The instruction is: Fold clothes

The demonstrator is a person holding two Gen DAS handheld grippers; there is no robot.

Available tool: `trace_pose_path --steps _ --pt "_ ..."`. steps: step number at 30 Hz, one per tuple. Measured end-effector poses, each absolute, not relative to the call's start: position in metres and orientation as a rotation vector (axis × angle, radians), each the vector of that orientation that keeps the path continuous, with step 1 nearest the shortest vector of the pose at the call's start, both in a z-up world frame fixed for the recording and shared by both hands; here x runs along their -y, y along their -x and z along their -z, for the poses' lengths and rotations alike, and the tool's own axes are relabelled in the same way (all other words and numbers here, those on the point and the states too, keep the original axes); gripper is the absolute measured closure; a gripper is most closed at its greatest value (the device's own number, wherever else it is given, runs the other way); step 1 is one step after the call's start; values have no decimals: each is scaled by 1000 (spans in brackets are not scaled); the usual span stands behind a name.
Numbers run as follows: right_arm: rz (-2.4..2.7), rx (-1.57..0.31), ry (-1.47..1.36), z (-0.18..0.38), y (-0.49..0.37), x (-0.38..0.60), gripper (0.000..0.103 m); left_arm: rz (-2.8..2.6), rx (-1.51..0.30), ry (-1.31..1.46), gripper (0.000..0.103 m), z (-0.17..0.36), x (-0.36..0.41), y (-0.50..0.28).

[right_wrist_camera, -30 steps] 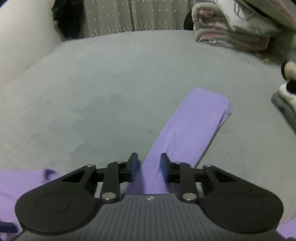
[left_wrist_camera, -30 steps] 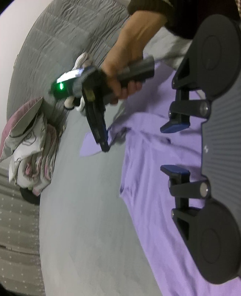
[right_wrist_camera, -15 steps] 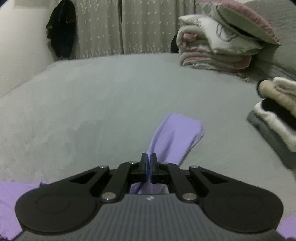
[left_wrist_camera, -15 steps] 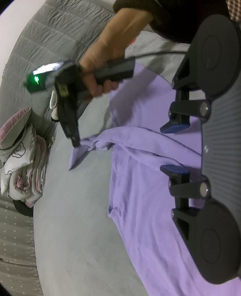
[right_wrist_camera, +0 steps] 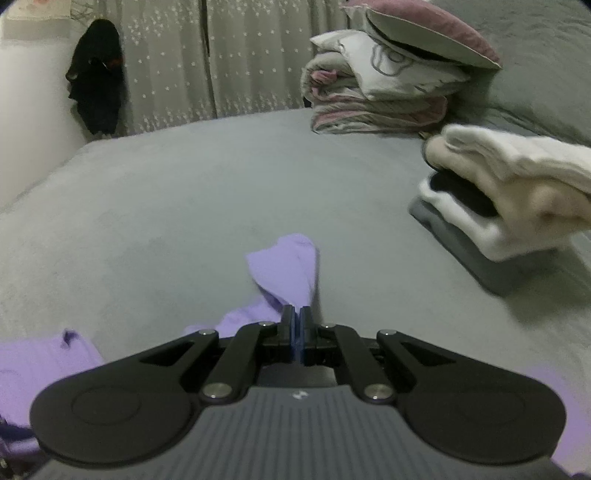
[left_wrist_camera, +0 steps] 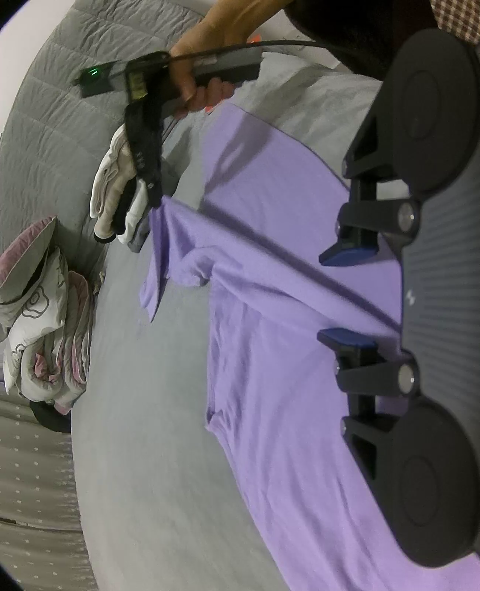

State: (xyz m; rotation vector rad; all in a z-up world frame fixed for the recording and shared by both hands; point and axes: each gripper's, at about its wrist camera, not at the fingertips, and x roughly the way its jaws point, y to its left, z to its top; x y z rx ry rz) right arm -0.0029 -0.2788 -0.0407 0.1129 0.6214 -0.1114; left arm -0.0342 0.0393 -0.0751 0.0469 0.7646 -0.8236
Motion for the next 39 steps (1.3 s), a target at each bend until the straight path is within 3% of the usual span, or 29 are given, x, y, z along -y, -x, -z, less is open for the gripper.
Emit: trace_pose_path --steps 10,13,15,16,17,19,34,39 --pt "134 -786 -90 80 16 302 103 822 -738 -87 64 77 -37 38" --pt "124 -759 -95 72 18 303 88 819 -737 -97 64 74 -35 38" --pt "113 -741 -92 65 17 301 86 821 -736 -99 65 71 -33 38" --pt "100 -732 -92 62 16 300 79 826 -734 -96 65 69 -32 38" --pt "90 -723 -91 59 14 298 64 836 -729 -89 65 66 -31 38" --pt "69 -699 -73 55 9 291 57 856 -715 -76 65 62 -29 38" --pt "89 -722 121 85 -63 248 57 928 -728 -80 65 66 6 30" --pt "159 -710 100 89 -77 258 65 939 -741 -98 66 71 15 29"
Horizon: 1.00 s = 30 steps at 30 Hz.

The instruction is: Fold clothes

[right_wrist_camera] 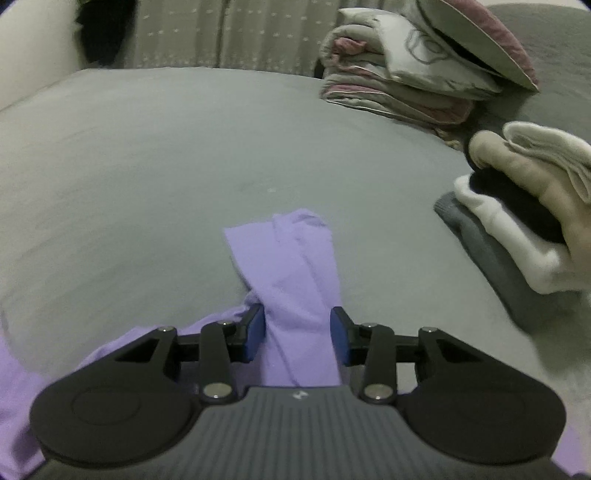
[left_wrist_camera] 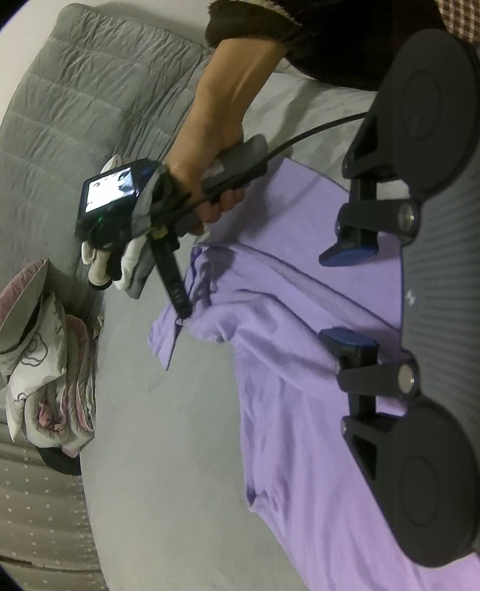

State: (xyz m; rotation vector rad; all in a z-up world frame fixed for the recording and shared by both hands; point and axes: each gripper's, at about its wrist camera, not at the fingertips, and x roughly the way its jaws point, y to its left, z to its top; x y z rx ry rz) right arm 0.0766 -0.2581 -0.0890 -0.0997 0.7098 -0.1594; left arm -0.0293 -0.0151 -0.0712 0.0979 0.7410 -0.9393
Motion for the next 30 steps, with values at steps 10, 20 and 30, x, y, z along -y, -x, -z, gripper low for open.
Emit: trace_pose_path --steps 10,20,30 --pt "175 -648 -78 71 -74 271 99 904 -750 -52 100 73 15 24" --pt "195 -443 -130 -2 -31 270 99 905 -692 22 102 51 -5 33" --pt "202 -348 -19 -35 25 262 99 955 -660 50 102 40 -22 44"
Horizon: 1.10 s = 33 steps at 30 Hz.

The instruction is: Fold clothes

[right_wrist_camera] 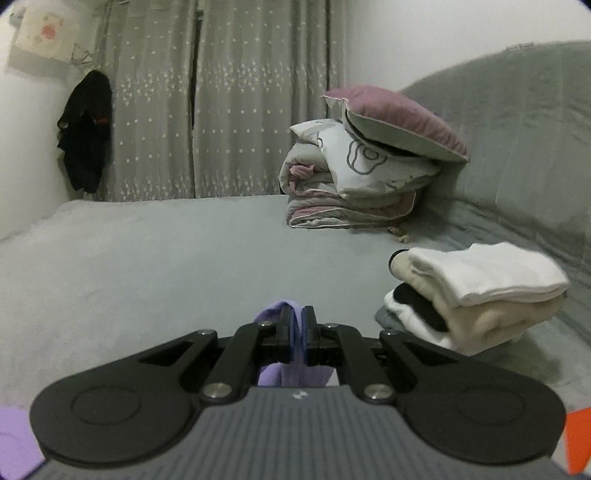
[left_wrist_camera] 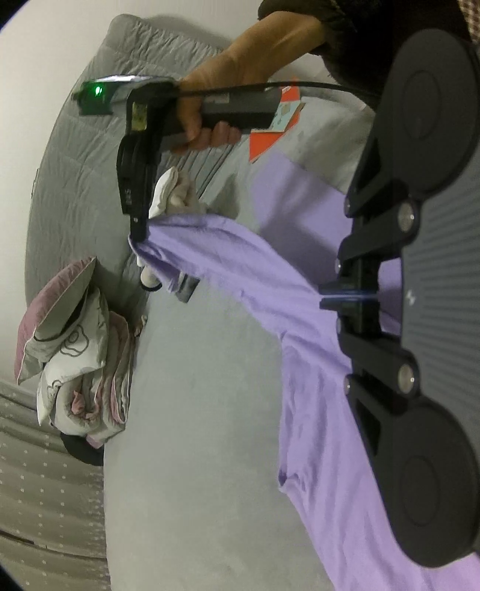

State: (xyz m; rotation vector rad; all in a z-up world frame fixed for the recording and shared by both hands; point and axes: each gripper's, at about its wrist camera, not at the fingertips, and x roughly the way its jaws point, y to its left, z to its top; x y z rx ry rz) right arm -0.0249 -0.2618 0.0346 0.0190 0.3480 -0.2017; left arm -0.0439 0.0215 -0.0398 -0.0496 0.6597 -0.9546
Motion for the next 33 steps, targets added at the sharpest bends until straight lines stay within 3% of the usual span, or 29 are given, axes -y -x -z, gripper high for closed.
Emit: trace_pose_path --steps 12,21,28,33 --pt "217 -506 87 4 69 278 99 1001 -756 -33 102 64 -15 56" --pt "297 -718 40 54 68 312 99 981 -788 -45 102 78 -12 61" --pt "383 -750 -24 61 80 339 99 970 -788 -48 101 79 -13 64" --pt "315 -723 -38 48 79 332 89 970 -787 -37 95 72 -17 62"
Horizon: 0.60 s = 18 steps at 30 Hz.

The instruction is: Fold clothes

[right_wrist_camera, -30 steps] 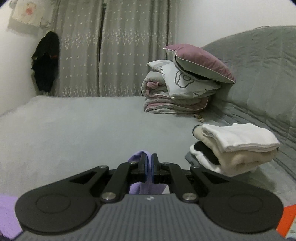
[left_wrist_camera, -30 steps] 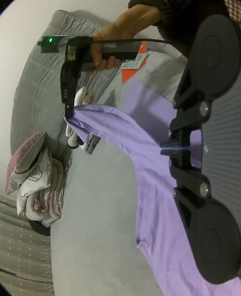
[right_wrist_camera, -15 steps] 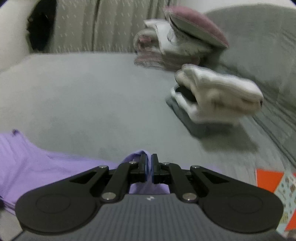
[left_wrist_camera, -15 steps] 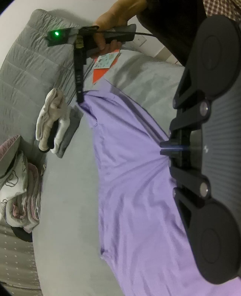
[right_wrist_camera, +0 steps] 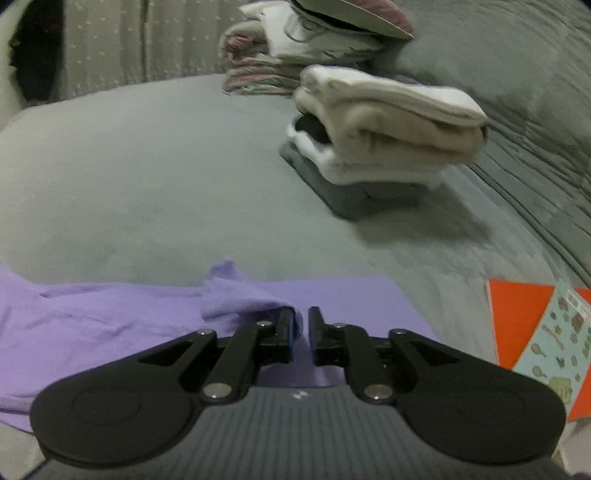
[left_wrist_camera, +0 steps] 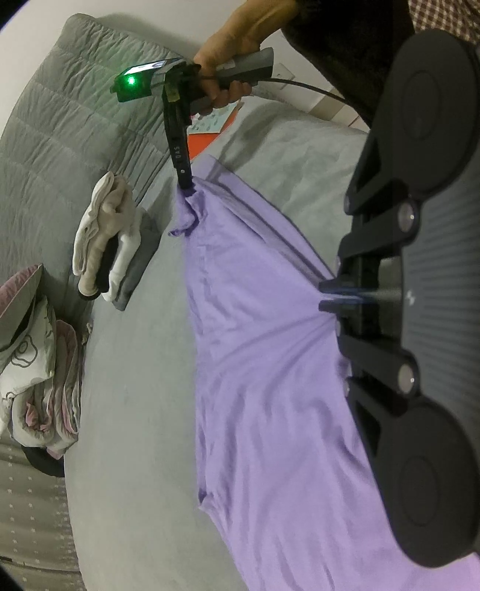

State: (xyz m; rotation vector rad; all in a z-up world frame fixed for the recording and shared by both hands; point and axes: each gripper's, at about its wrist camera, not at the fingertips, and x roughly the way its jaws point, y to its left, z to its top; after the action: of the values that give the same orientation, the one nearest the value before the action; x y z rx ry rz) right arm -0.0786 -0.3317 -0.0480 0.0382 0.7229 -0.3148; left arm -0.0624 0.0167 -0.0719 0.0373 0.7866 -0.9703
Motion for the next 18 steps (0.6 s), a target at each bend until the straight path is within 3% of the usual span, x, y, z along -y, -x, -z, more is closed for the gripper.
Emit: trace_pose_path --steps 2,6,9,10,18 --pt "277 -714 -39 43 76 326 89 972 -779 -23 89 67 -21 61" --pt "220 -730 -43 41 67 316 87 953 -745 -11 69 54 -29 55" --pt "198 -732 -35 41 62 308 69 904 -712 -27 60 46 -35 46" --pt "194 -727 -27 40 60 306 60 881 -703 -34 58 44 -36 43" --pt "30 -676 -19 38 51 286 59 637 -661 -75 59 45 -44 -3"
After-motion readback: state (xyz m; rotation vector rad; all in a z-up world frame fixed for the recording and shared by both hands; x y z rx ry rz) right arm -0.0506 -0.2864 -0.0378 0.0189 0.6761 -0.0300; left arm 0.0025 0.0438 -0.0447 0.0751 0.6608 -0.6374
